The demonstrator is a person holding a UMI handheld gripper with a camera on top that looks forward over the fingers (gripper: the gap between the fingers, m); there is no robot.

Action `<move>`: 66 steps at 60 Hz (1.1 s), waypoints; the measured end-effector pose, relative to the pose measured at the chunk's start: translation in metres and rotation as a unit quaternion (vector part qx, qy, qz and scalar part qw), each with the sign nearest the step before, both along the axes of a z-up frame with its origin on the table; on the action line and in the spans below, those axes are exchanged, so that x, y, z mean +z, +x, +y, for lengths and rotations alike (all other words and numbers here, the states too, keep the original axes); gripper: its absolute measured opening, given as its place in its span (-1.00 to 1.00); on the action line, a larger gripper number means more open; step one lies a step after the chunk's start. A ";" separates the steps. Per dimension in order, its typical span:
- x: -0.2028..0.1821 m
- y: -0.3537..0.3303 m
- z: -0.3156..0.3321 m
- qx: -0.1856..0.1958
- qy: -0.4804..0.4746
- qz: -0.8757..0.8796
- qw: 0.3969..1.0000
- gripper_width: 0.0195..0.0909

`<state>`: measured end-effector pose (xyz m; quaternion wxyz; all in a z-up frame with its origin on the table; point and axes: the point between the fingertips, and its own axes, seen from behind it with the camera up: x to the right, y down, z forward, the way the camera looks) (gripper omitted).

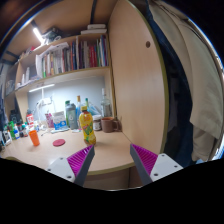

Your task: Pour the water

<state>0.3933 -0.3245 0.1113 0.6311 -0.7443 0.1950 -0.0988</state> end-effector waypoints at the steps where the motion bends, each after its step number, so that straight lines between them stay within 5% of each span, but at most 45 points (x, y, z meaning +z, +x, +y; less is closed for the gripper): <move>1: 0.000 0.000 0.000 0.000 -0.001 -0.001 1.000 0.73; 18: -0.007 0.004 0.035 -0.006 0.003 -0.001 1.000 0.72; 47: -0.033 -0.023 0.227 0.053 -0.010 -0.015 0.998 0.72; 66: -0.036 -0.007 0.296 0.040 -0.008 -0.049 0.998 0.70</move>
